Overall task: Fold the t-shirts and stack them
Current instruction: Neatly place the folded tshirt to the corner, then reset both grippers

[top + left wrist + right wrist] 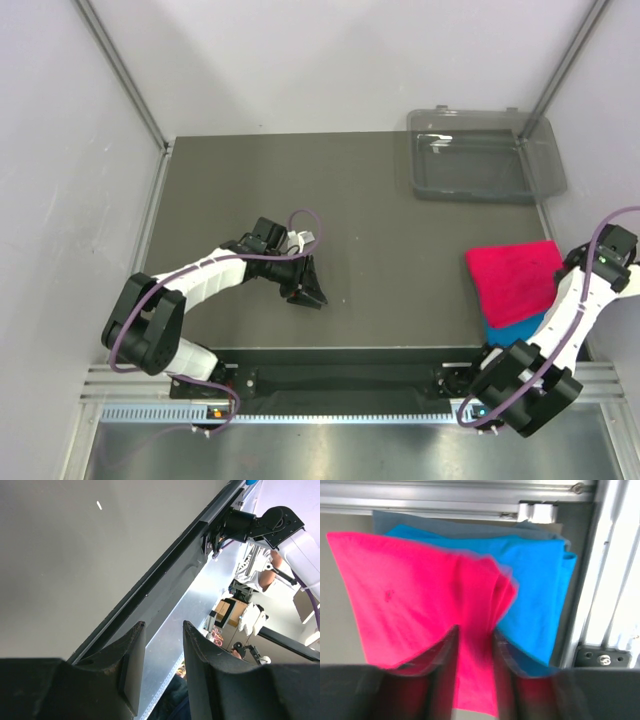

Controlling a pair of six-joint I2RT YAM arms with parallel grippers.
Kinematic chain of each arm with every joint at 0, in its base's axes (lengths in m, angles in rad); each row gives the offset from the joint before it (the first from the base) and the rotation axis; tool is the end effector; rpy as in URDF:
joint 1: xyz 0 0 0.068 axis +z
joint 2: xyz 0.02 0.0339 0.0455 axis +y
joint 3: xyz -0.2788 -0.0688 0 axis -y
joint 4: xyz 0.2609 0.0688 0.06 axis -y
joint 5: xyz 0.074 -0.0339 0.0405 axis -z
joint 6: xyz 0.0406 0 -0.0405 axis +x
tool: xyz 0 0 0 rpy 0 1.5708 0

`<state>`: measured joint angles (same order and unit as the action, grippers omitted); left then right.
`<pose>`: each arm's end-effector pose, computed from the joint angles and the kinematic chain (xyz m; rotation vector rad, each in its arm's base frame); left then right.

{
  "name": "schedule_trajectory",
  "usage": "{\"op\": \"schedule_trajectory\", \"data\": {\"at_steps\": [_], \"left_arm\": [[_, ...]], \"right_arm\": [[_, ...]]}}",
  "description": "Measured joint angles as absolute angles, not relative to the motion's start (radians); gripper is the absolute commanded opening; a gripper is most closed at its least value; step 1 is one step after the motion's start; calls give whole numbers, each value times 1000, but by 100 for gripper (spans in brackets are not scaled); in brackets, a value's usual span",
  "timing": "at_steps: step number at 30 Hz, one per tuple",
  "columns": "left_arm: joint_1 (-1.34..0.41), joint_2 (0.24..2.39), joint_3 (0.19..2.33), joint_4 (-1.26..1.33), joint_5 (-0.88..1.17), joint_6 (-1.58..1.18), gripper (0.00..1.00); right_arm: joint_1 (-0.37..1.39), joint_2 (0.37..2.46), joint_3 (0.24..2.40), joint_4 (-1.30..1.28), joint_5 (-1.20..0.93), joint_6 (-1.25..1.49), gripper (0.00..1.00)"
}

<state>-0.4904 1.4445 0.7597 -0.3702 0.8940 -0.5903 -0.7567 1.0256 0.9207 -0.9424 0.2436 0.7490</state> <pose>0.2268 -0.1569 0.1850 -0.2068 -2.7224 1.4810 0.1371 -0.1430 0.2860 1.8412 1.8404 -0.3212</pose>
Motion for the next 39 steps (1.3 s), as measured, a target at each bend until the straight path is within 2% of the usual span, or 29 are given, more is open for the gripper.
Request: {"op": "schedule_trajectory", "data": {"at_steps": [1, 2, 4, 8, 11, 14, 21, 23, 25, 30, 35, 39], "left_arm": [[-490, 1444, 758, -370, 894, -590, 41], [-488, 1444, 757, -371, 894, -588, 41], [-487, 1443, 751, -371, 897, -587, 41], [-485, 1427, 737, -373, 900, -584, 41], [-485, 1406, 721, -370, 900, -586, 41], [-485, 1388, 698, -360, 899, -607, 41], [-484, 1262, 643, -316, 849, -684, 43], [-482, 1197, 612, -293, 833, -727, 44], [-479, 1157, 574, -260, 813, -767, 45], [-473, 981, 403, -165, 748, -921, 46], [-472, 795, 289, -22, 711, -1095, 46], [-472, 521, 92, 126, 659, -1301, 46]], "right_arm": [[-757, 1024, 918, -941, 254, 737, 57], [-758, 1023, 917, -943, 265, 728, 67], [-758, 1020, 918, -945, 293, 690, 75], [-731, 1017, 976, -965, 329, 611, 75], [-632, 1023, 1078, -973, 349, 584, 75], [-377, 1045, 1171, -963, 382, 594, 76], [439, 1152, 1192, -862, 389, 705, 79], [642, 1157, 1116, -773, 341, 754, 82], [765, 1154, 1026, -680, 287, 788, 83], [862, 1087, 669, -358, 87, 896, 100], [862, 730, 279, -155, -4, 1025, 100], [863, 375, 78, -48, -39, 1111, 100]]}}
